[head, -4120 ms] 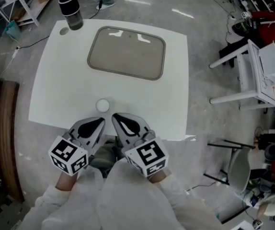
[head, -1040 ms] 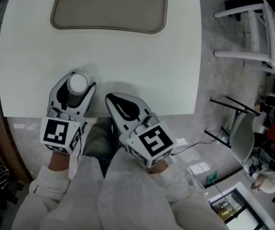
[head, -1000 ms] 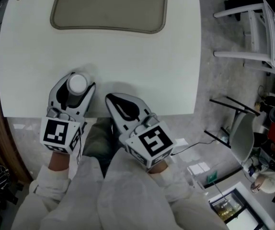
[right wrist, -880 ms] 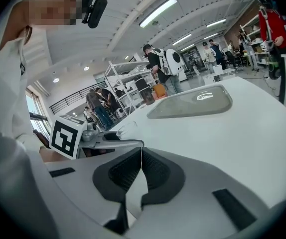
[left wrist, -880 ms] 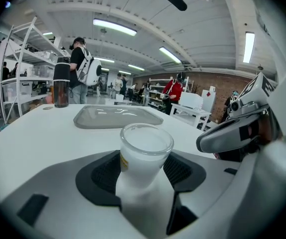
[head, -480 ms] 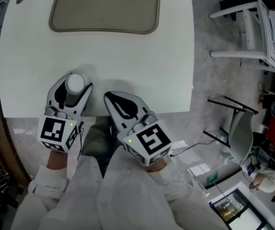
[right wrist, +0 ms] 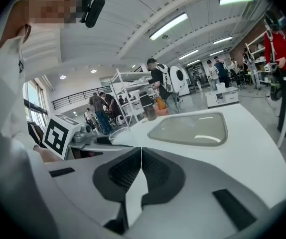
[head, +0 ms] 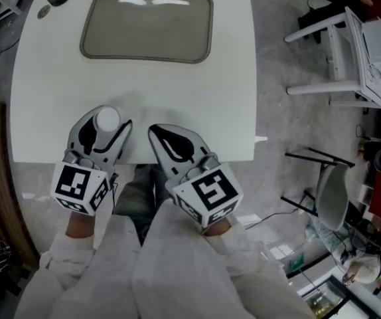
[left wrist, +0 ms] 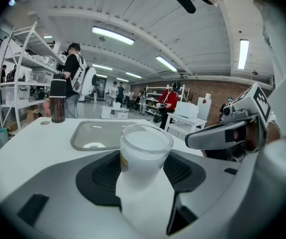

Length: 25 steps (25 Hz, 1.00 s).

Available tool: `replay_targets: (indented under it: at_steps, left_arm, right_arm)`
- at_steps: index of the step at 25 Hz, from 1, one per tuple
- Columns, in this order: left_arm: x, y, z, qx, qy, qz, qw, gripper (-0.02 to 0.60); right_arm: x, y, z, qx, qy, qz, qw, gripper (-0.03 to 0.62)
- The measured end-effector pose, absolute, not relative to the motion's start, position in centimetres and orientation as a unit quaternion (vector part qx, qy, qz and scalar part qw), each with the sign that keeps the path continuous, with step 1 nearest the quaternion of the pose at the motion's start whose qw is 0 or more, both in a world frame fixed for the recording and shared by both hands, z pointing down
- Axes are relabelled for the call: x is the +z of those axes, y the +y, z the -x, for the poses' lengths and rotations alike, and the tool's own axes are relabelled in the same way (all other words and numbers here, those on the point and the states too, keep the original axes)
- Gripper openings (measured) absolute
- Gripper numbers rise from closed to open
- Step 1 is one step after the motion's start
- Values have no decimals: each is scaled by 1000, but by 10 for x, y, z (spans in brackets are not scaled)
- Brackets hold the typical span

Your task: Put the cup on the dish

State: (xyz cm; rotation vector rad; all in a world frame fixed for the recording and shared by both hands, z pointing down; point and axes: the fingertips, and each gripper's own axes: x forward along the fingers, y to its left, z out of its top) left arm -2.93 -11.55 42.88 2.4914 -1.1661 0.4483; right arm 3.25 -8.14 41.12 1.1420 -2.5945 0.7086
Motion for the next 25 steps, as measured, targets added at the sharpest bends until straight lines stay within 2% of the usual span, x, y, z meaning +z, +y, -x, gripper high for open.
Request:
replay_targets:
  at_steps: [13, 25]
  left_arm:
    - [354, -89, 27, 128, -424, -886, 139, 264]
    - [324, -80, 23, 114, -431, -887, 117, 264]
  right_arm:
    - [331, -89, -46, 153, -903, -395, 68, 15]
    - [294, -81, -50, 114, -912, -391, 48, 15]
